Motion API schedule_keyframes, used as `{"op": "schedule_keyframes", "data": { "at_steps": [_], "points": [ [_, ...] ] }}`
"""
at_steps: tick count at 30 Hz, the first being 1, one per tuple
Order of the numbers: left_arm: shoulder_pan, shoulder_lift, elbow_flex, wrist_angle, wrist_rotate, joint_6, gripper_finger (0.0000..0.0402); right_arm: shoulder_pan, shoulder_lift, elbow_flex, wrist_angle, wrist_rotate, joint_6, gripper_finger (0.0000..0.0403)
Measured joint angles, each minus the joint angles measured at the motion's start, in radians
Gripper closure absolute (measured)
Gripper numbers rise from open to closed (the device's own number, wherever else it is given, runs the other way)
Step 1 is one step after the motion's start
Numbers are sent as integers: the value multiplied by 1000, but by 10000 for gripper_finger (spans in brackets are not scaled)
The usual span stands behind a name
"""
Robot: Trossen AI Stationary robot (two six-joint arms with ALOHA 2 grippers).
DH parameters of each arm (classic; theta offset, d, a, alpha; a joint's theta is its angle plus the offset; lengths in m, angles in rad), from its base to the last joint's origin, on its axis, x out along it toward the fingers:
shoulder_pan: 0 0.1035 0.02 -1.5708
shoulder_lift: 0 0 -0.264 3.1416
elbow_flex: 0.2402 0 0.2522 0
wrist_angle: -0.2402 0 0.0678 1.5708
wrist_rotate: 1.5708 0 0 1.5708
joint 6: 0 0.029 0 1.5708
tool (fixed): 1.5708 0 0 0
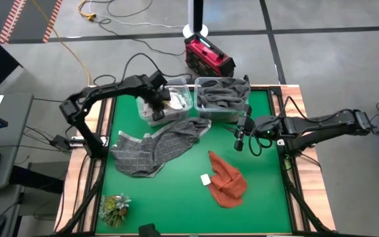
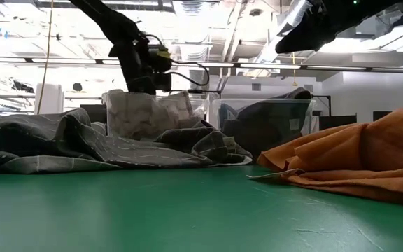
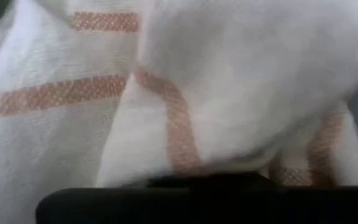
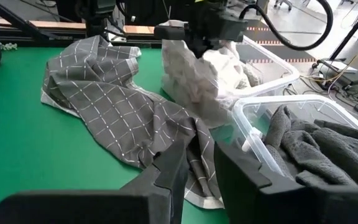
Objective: Sort towels by color in basket
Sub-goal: Put the white towel into the left transparent bin
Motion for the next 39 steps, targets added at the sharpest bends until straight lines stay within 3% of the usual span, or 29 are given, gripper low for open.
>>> {"op": "schedule_keyframes", "data": {
  "at_steps": [12,20,26,39],
  "points": [
    [-85,17,12,23,-6,199,308,0,0,0,-7,0,-15,290],
    [-131,25,182,-156,-128,168,213,0,0,0,-8,0,-11,290],
    [-136,23,329,-280,-132,155,202,0,0,0,-8,0,-11,290],
    [-136,21,491,-581,-196,119,202,0,0,0,-8,0,-15,290]
  ]
}}
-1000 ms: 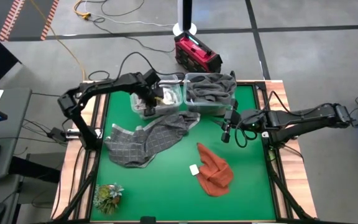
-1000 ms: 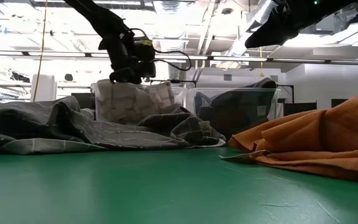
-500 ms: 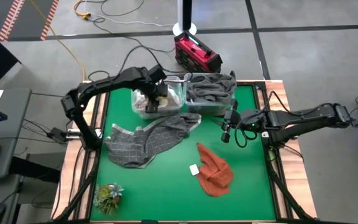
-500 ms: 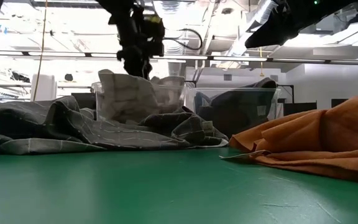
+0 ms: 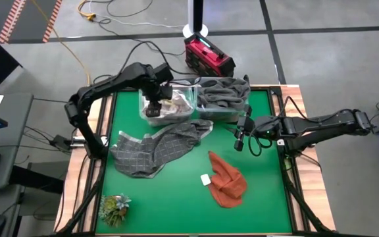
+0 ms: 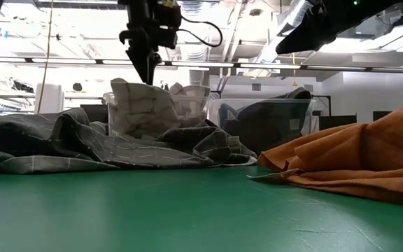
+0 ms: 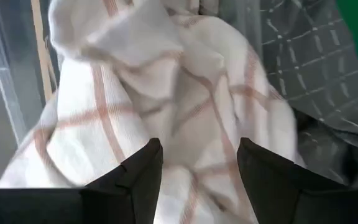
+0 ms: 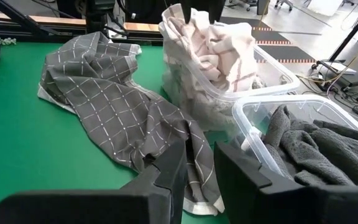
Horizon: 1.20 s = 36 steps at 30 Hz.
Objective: Sort towels by color in basket
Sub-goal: Put the white towel into the left transparent bin
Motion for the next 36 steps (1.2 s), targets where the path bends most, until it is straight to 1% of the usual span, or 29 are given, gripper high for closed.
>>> {"op": "schedule_keyframes", "data": {
  "at_steps": [5,8,10,12,15,17,21,25,28,30,34,36],
  "points": [
    [0,0,21,-69,51,-29,202,-1,0,0,2,0,1,290],
    [5,14,-28,-60,68,-31,205,-1,0,0,3,0,3,290],
    [25,20,-90,-9,69,-21,211,1,0,0,5,0,9,290],
    [46,24,-154,88,68,-6,220,4,0,0,7,0,15,290],
    [97,39,-225,213,68,19,233,20,0,0,7,0,15,290],
    [118,50,-261,294,87,25,239,27,0,0,7,0,15,290],
    [134,89,-298,303,114,61,246,26,0,0,6,0,4,290],
    [132,135,-333,297,128,65,250,16,0,0,5,0,0,290],
    [129,158,-327,263,130,66,254,16,0,0,2,0,0,290],
    [128,160,-302,238,124,56,255,21,0,0,2,0,3,290],
    [117,158,-203,109,112,-4,256,34,0,0,2,0,4,290],
    [110,141,-143,42,88,-17,256,32,0,0,2,0,4,290]
  ]
}}
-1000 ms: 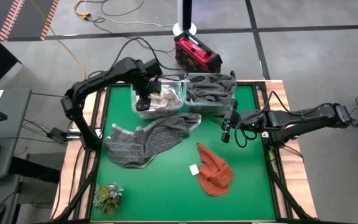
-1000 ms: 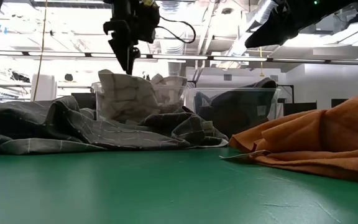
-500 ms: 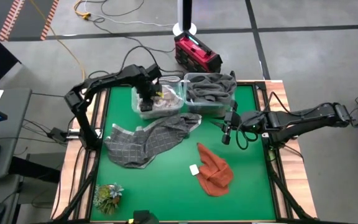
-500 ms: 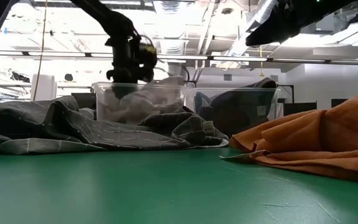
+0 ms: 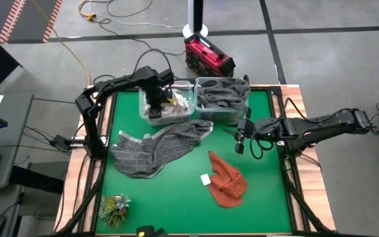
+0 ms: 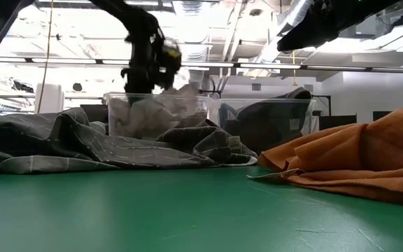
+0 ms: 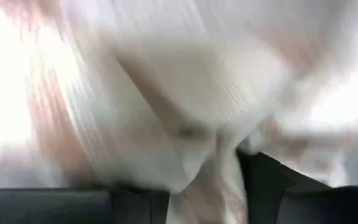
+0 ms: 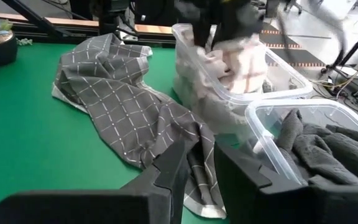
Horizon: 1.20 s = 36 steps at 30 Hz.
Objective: Sort towels by color in basket
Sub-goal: Put the white towel into the left transparent bin
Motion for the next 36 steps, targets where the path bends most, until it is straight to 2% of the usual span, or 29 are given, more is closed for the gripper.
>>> {"op": "schedule_keyframes", "data": {
  "at_steps": [7,12,15,18,25,30,36],
  "points": [
    [-31,-49,191,-121,-85,1,256,0,0,0,0,0,0,290],
    [-40,-62,287,-66,-75,6,256,0,0,0,0,0,0,290],
    [-40,-60,272,56,-25,-2,256,0,0,0,1,0,1,290],
    [-46,-37,213,165,-19,-2,256,0,0,0,1,0,4,290],
    [-45,83,14,399,60,11,256,0,0,0,-1,0,4,290],
    [-45,151,9,402,101,44,256,0,0,0,-3,0,1,290],
    [-47,127,123,296,57,38,256,0,0,0,-4,0,0,290]
  ]
}}
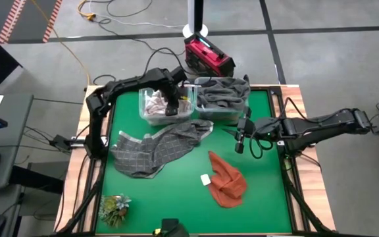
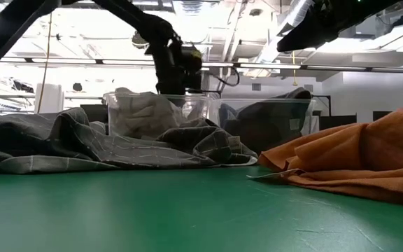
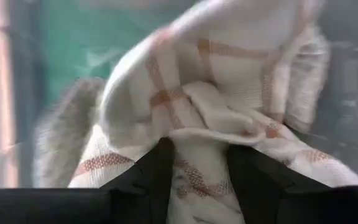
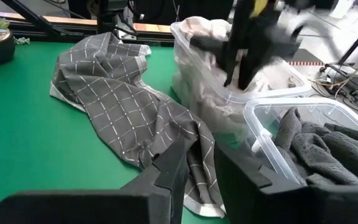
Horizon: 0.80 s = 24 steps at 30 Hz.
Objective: Sort towels by color in basket
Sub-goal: Put the white towel into the left transparent bin, then put the black towel into the right transparent bin
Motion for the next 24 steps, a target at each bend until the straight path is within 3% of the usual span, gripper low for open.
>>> {"op": "schedule_keyframes", "data": {
  "at_steps": [7,12,15,24],
  "points": [
    [-9,-141,116,-123,-51,-24,256,0,0,0,0,0,2,290],
    [-62,-250,118,-194,6,-89,256,0,0,0,1,0,2,290],
    [-152,-287,92,-284,19,-129,256,0,0,0,1,0,1,290],
    [-492,-311,-137,-374,10,-321,256,7,0,0,1,0,9,290]
  ]
}}
